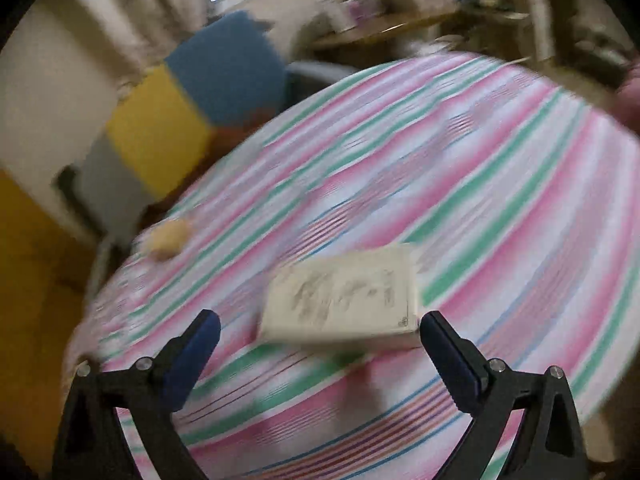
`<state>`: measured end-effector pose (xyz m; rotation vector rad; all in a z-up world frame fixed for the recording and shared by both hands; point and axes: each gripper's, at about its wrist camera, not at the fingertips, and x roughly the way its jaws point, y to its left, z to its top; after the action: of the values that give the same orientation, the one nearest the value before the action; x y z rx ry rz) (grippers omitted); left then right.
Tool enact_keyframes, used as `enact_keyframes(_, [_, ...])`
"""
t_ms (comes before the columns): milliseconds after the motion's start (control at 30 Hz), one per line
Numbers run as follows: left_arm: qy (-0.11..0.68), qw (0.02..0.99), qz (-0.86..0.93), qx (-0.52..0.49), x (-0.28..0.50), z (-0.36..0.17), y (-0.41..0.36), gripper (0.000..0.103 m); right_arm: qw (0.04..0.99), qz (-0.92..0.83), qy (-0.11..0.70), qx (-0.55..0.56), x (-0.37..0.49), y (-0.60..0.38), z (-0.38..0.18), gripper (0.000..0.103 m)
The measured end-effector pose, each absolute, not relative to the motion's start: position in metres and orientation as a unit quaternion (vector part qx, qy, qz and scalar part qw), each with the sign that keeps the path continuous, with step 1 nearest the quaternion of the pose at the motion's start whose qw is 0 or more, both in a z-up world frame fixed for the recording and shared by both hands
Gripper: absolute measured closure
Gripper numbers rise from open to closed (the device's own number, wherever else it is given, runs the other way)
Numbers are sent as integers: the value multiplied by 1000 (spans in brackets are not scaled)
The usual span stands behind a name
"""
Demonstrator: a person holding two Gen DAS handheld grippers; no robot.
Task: Organize objects
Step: 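Grasp the beige printed cream box with the right tool while the left tool grasps the yellow sponge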
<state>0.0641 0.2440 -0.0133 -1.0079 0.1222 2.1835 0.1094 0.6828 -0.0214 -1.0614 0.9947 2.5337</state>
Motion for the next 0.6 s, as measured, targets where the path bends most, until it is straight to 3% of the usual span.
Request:
enact_keyframes(133, [51, 358, 847, -390, 68, -13, 244, 41, 29, 879, 288, -380, 99, 633, -8, 2])
enact_keyframes(300, [47, 352, 847, -395, 67, -15, 242, 41, 129, 906, 163, -370, 92, 631, 9, 2])
enact_keyframes(500, [62, 353, 840, -407, 63, -19, 251, 41, 168, 881, 130, -422, 68, 650, -21, 3])
enact_keyframes(600, [68, 355, 837, -410, 57, -20, 259, 41, 167, 877, 134, -431, 67, 661, -34, 16])
